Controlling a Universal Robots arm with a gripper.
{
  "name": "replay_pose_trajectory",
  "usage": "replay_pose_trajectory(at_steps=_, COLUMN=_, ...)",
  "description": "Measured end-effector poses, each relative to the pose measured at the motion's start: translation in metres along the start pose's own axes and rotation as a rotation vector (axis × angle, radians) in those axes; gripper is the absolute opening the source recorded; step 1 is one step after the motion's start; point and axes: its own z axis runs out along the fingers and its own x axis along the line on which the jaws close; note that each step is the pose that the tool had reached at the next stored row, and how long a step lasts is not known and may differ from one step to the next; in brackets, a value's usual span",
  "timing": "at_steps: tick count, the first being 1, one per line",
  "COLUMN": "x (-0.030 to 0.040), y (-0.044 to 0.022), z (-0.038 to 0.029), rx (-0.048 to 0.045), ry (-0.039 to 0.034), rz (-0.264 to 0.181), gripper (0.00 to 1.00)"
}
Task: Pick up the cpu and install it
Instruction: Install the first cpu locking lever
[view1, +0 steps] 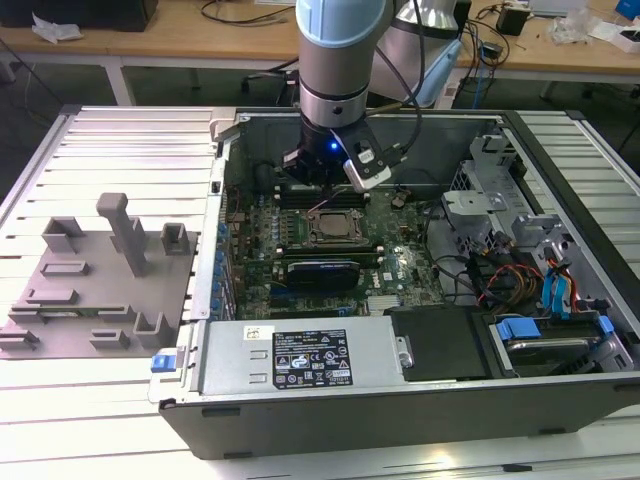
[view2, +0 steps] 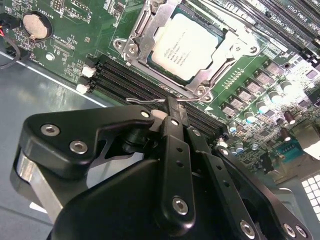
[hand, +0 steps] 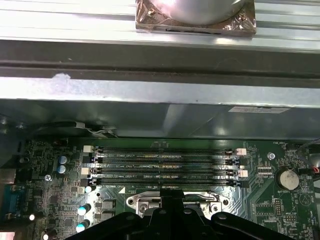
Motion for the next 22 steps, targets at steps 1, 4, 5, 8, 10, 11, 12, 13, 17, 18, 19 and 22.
replay_pose_trajectory(at_steps=1, x=-0.0001, y=0.0, z=0.0003, rx=-0.0002, ry=-0.0002, rz=0.0, gripper=0.11)
replay_pose_trajectory(at_steps=4, x=-0.0008, y=-0.0002, z=0.0007, rx=0.0003, ry=0.0, rz=0.0, gripper=0.11)
replay_pose_trajectory(at_steps=5, x=-0.0008, y=-0.0002, z=0.0007, rx=0.0003, ry=0.0, rz=0.0, gripper=0.11)
replay_pose_trajectory(at_steps=8, x=-0.0009, y=-0.0001, z=0.0009, rx=0.0066, ry=0.0, rz=0.0, gripper=0.11)
replay_pose_trajectory(at_steps=10, x=-0.0009, y=-0.0002, z=0.0008, rx=0.0277, ry=0.0006, rz=-0.001, gripper=0.11)
replay_pose_trajectory(at_steps=11, x=-0.0009, y=-0.0002, z=0.0008, rx=0.0337, ry=0.0006, rz=-0.001, gripper=0.11)
replay_pose_trajectory(at_steps=12, x=-0.0009, y=-0.0001, z=0.0008, rx=0.0399, ry=0.0009, rz=-0.002, gripper=0.11)
replay_pose_trajectory(at_steps=13, x=-0.0009, y=-0.0001, z=0.0008, rx=0.0404, ry=0.0009, rz=-0.002, gripper=0.11)
replay_pose_trajectory(at_steps=17, x=-0.0009, y=-0.0001, z=0.0009, rx=0.0403, ry=0.0009, rz=-0.002, gripper=0.11)
replay_pose_trajectory(at_steps=18, x=-0.0009, y=0.0, z=0.001, rx=0.0393, ry=0.0008, rz=-0.002, gripper=0.11)
replay_pose_trajectory(at_steps=19, x=-0.0009, y=0.0001, z=0.001, rx=0.0387, ry=0.0008, rz=-0.002, gripper=0.11)
replay_pose_trajectory(at_steps=22, x=-0.0011, y=0.0009, z=0.0014, rx=0.0376, ry=0.0008, rz=-0.002, gripper=0.11)
